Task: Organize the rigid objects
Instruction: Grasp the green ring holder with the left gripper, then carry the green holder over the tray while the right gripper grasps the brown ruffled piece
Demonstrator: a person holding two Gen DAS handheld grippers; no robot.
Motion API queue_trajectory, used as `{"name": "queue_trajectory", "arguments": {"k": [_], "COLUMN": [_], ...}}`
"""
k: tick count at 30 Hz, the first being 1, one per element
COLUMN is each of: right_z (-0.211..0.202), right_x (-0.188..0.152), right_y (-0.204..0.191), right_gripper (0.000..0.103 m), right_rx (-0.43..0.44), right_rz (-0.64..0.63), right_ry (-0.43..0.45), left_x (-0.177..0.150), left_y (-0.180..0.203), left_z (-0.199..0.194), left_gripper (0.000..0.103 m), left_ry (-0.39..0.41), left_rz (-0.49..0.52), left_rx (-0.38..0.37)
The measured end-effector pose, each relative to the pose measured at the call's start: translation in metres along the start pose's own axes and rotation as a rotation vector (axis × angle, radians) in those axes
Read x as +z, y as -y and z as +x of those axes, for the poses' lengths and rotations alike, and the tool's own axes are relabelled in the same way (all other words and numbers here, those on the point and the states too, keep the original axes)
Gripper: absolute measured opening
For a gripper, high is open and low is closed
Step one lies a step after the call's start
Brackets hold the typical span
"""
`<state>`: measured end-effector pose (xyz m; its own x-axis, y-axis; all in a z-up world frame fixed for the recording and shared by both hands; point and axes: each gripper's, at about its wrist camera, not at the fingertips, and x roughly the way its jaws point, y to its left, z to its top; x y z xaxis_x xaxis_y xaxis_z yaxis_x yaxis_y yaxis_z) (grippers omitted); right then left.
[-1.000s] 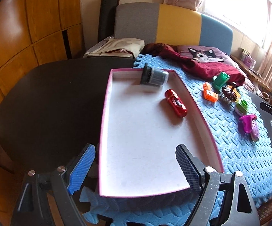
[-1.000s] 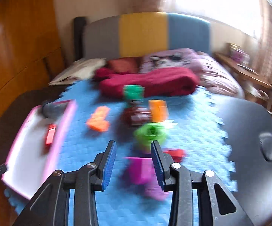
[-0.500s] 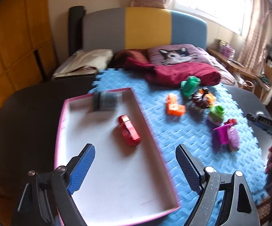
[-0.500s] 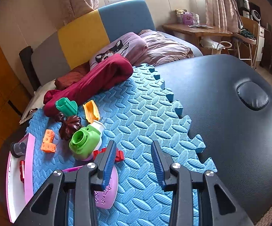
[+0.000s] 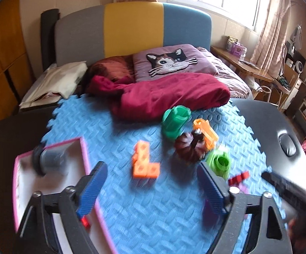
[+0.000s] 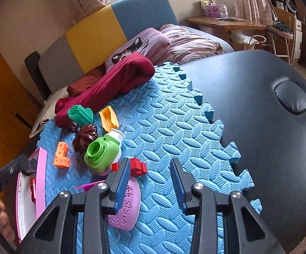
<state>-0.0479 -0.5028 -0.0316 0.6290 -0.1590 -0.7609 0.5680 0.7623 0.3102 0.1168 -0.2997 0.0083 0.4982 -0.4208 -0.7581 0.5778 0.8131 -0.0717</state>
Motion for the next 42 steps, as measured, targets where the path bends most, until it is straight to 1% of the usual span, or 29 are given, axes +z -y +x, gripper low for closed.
{"name": "queue_trajectory", "arguments": {"k": [1,5,9,13,14,15,16,17,23,27,30,32,36,39,42], "right_z": [0.001,0.003,0.006,0.008,0.009,0.009,0.008,0.008,0.007,0.007,0.006,0.004,-0.004,-0.007,-0.003], "right_x": [0.0,0.0,0.0,0.0,0.0,-0.001,-0.001,0.0,-0.001,-0.001,-0.002,-0.002,-0.006,-0.01,-0.01], "right_y": [0.0,-0.002,-0.002,-0.003,-0.003,-0.004,-0.004,-0.004,-0.004,-0.005,-0.008,-0.011,-0.027,-0.049,-0.072], "right_gripper": [0.039,0.039,0.039,0.039,0.039,0.039,0.039,0.039,0.039,0.039,0.039,0.039,0.039,0.039,0.039], "right_rx": [0.003,0.025,0.046,0.067,0.069,0.071,0.071,0.073,0.068,0.052,0.039,0.037,0.05,0.086,0.102], "right_rz": [0.0,0.0,0.001,0.002,0.001,0.0,-0.001,-0.004,-0.013,-0.025,-0.044,-0.062,-0.14,-0.225,-0.284], "right_ry": [-0.005,-0.023,-0.041,-0.056,-0.059,-0.058,-0.056,-0.054,-0.046,-0.039,-0.029,-0.014,0.034,0.054,0.059], "left_x": [0.007,0.036,0.054,0.069,0.071,0.072,0.071,0.071,0.057,0.051,0.048,0.045,0.024,0.004,-0.022], "left_y": [0.003,0.02,0.032,0.037,0.037,0.035,0.033,0.027,0.005,-0.012,-0.018,-0.023,-0.032,-0.043,-0.057], "left_z": [0.007,0.04,0.071,0.11,0.119,0.128,0.135,0.137,0.11,0.075,0.044,0.023,-0.019,-0.043,-0.06], "left_gripper": [0.073,0.074,0.074,0.075,0.069,0.058,0.035,0.035,0.035,0.035,0.035,0.035,0.035,0.035,0.035], "left_ry": [-0.008,-0.031,-0.059,-0.117,-0.134,-0.151,-0.174,-0.178,-0.12,-0.066,-0.004,0.032,0.078,0.093,0.09], "left_rz": [0.008,0.023,0.053,0.056,0.05,0.043,0.032,0.005,-0.057,-0.094,-0.086,-0.088,-0.071,-0.084,-0.102], "left_rx": [-0.016,-0.022,-0.006,0.018,0.015,0.006,-0.015,-0.037,-0.071,-0.108,-0.129,-0.163,-0.193,-0.202,-0.201]}}
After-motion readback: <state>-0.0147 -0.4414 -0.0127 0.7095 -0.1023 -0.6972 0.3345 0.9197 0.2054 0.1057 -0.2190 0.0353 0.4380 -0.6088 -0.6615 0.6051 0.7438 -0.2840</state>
